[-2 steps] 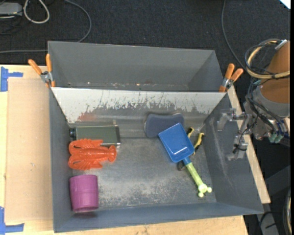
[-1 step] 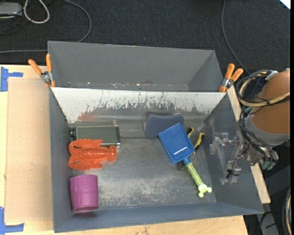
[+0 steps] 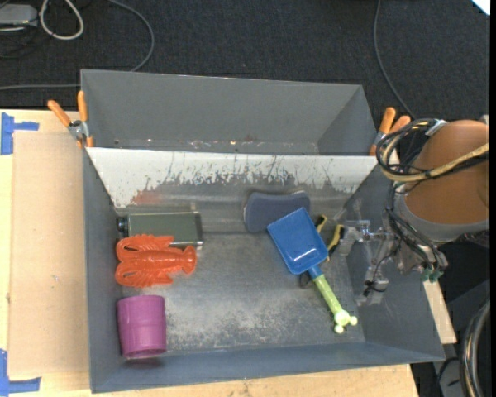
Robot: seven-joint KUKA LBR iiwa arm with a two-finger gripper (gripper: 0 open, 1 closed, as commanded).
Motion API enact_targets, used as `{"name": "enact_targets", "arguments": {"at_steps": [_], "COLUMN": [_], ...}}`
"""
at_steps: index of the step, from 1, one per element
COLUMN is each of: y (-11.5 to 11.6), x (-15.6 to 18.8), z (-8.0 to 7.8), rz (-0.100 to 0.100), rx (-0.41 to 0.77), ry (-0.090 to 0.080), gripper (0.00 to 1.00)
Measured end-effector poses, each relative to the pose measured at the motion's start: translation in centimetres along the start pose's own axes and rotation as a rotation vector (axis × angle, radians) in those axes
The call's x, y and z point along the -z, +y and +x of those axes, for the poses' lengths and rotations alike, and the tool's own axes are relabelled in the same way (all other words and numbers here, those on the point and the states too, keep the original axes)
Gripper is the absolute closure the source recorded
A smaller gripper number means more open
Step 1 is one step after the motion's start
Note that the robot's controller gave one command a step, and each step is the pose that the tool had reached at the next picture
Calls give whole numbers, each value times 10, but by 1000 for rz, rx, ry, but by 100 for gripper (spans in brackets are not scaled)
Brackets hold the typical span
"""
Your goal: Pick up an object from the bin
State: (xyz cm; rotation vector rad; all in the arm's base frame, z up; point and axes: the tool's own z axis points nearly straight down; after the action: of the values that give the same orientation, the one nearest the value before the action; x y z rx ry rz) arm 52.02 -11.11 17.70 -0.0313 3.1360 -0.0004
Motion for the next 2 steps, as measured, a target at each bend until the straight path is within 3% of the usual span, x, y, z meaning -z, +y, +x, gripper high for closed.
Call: {"name": "enact_targets", "arguments": {"at_steps": [1,2], "y": [-5,50], "x": [-28,-41], "z": [25,-42], "rz": [-2,-2], "rx": [-5,-149], "ry": [9,-3], "gripper": [0,0]}}
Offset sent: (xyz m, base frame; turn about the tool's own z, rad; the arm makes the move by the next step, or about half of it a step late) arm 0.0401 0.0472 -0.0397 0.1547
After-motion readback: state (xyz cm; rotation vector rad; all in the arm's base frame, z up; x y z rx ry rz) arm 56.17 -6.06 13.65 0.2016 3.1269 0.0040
